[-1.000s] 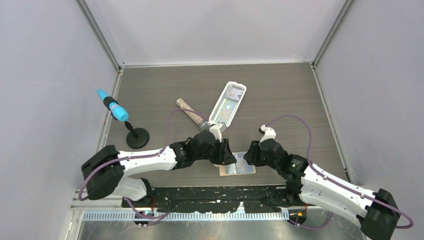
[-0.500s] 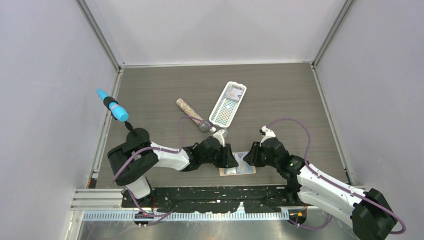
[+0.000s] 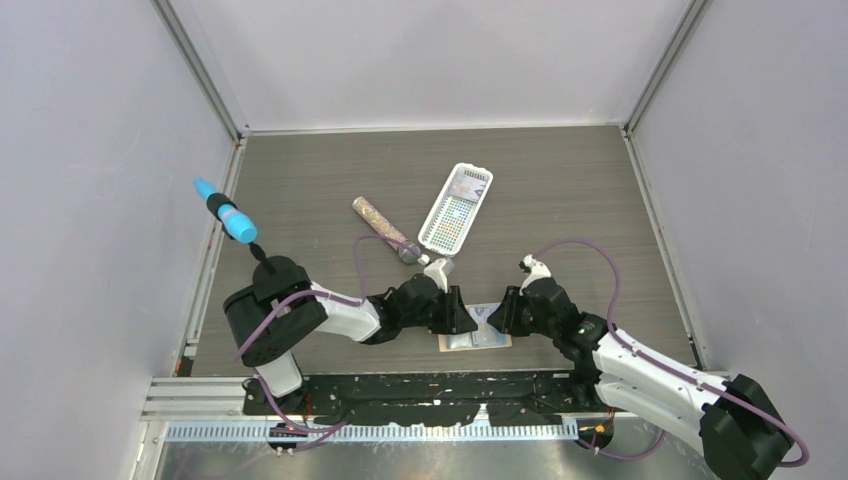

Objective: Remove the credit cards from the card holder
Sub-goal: Remove the credit card from the card holder.

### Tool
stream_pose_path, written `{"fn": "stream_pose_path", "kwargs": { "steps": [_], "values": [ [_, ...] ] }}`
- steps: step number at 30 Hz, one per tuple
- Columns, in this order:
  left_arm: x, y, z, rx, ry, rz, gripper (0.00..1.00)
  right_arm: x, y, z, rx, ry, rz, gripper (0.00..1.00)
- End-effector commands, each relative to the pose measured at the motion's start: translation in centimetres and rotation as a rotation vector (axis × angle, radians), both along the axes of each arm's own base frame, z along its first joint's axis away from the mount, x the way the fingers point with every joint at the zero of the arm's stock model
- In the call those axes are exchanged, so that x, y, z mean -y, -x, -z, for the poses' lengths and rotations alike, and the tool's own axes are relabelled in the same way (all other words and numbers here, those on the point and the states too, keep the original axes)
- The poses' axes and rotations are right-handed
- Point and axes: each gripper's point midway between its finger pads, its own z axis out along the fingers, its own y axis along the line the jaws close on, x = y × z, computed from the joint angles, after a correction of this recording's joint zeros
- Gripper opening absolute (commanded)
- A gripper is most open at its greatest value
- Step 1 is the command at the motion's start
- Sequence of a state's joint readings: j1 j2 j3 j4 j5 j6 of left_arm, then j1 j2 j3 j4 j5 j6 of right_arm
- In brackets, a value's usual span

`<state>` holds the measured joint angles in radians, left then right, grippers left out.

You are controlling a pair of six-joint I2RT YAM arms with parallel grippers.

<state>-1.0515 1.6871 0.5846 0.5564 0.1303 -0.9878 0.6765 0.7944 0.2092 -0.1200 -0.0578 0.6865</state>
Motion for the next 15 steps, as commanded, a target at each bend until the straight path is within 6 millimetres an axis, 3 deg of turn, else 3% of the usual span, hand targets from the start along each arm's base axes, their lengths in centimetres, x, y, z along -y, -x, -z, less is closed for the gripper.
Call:
{"fn": "stream_pose_path", "kwargs": {
  "steps": [1,10,15],
  "values": [
    [0.35,-1.02,-0.34,0.037,0.026,-0.026,0.38,0.13,-0.17,0.27,0.014,-0.003,0.007,0.29],
    [0.88,-0.84,-0.77,0.012,0.079,-0.026,0.36,0.26,0.29,0.75,0.000,-0.015,0.012,0.28],
    [0.81,-1.00,-1.05,-0.019,0.137,-0.041,0.24,0.29,0.36,0.79,0.000,-0.017,0.014,0.27]
  ]
}}
